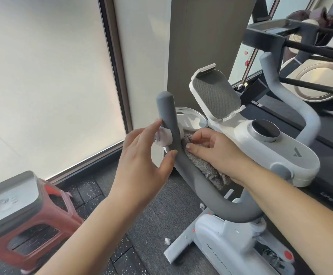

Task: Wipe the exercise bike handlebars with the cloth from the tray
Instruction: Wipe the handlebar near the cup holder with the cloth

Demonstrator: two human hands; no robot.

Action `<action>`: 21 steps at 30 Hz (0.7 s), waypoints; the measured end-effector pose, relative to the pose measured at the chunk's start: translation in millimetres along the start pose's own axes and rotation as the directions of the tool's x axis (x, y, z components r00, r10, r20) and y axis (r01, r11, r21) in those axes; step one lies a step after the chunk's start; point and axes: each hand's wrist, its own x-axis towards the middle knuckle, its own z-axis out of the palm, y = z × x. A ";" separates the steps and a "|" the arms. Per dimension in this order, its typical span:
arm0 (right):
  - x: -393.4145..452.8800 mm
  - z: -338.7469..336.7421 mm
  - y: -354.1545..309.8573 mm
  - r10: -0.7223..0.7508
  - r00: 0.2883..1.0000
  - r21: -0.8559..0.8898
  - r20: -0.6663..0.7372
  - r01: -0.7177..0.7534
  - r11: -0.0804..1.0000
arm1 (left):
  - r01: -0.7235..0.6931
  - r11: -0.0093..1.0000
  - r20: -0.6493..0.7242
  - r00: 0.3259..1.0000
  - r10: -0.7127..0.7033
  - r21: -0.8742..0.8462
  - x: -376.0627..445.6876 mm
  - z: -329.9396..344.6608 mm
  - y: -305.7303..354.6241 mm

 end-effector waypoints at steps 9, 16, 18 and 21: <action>-4.8 -29.9 -0.6 -0.024 0.959 -0.071 0.283 0.046 0.996 | -0.073 0.992 -0.013 0.997 0.075 0.105 -12.3 9.7 3.5; -17.8 -42.8 0.4 -0.057 0.936 -0.144 0.349 0.114 0.983 | -0.153 0.973 0.015 0.988 0.153 0.173 -22.6 17.5 14.6; -20.8 -45.5 0.0 -0.073 0.934 -0.150 0.349 0.133 0.980 | -0.151 0.972 0.027 0.989 0.148 0.178 -23.6 19.0 16.5; -24.2 -48.7 -2.2 -0.078 0.923 -0.167 0.377 0.150 0.974 | -0.142 0.973 0.031 0.990 0.138 0.180 -26.0 20.6 19.9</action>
